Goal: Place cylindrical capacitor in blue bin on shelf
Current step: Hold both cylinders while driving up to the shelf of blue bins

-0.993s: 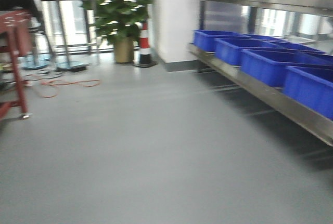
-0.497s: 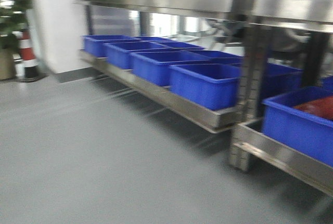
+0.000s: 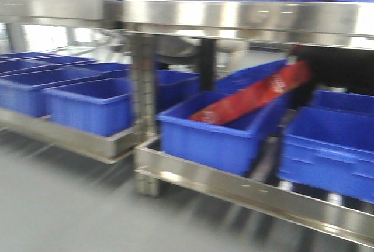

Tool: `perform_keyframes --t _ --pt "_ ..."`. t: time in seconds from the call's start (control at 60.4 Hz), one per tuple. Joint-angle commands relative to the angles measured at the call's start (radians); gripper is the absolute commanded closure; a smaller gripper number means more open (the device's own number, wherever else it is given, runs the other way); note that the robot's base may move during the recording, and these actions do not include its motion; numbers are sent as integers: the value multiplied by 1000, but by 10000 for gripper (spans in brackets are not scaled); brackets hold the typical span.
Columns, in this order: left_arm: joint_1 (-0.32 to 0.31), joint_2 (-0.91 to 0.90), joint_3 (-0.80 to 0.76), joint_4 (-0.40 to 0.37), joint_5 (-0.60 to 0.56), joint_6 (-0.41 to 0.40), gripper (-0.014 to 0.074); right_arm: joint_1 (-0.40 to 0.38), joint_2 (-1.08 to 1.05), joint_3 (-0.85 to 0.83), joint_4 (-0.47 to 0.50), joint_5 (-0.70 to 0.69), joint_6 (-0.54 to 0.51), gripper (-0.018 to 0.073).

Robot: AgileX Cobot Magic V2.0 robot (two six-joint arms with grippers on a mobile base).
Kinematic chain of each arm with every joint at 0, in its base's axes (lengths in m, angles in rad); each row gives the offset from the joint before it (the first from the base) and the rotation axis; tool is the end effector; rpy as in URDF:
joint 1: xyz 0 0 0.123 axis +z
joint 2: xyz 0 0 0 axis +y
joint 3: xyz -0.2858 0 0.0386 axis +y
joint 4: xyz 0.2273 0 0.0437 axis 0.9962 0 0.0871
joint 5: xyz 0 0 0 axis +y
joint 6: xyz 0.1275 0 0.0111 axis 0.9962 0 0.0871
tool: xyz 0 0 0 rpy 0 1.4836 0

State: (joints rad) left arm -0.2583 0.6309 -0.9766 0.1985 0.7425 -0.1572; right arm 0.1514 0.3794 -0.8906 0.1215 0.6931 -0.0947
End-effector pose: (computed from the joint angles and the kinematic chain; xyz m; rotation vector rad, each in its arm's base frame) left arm 0.1128 -0.0122 0.4034 0.1395 1.8630 -0.0603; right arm 0.0506 0.0178 0.4024 -0.1854 1.6543 0.1784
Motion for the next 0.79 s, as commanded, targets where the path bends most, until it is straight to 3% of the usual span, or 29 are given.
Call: perform_keyframes --t 0.0,0.778 --pt "-5 -3 -6 -2 -27 -5 707 0 -2 -8 -1 -22 -2 721" --pt "-5 -3 -6 -2 -27 -5 707 0 -2 -8 -1 -22 -2 721"
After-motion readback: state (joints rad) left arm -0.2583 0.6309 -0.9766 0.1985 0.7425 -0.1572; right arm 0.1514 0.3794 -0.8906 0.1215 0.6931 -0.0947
